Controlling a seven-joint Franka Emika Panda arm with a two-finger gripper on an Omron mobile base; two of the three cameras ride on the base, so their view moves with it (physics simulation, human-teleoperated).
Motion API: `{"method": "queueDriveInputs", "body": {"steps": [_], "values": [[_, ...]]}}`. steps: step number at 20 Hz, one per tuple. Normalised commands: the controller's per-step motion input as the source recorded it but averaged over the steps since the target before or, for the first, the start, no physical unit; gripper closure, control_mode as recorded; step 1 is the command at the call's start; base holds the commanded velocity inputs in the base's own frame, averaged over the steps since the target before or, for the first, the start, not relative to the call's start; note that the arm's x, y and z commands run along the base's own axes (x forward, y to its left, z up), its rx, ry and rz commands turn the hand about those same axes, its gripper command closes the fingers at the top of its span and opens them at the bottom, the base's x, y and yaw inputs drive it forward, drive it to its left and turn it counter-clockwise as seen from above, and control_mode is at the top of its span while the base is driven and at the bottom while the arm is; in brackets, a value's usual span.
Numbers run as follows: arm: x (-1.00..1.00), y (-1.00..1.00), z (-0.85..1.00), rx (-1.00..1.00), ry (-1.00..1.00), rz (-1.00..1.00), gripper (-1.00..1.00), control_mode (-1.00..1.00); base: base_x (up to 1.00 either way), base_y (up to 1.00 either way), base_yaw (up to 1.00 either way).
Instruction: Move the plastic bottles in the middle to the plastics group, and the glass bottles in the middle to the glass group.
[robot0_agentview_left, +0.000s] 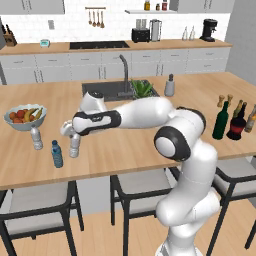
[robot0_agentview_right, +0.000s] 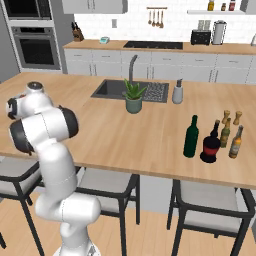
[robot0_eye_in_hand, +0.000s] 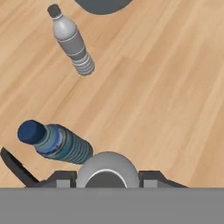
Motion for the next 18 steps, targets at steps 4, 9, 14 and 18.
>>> {"method": "queueDriveInputs", "body": {"steps": [4, 9, 14, 18], "values": [[0.31, 0.29, -0.08, -0.03, 0.02, 0.00, 1.00, -1.00, 0.00, 0.00, 0.00], [0.27, 0.24, -0.18, -0.01, 0.03, 0.00, 1.00, -1.00, 0.00, 0.00, 0.00], [0.08, 0.04, -0.38, -0.04, 0.03, 0.00, 1.00, -1.00, 0.00, 0.00, 0.00], [0.04, 0.02, -0.42, -0.04, 0.02, 0.00, 1.00, -1.00, 0.00, 0.00, 0.00]]}}
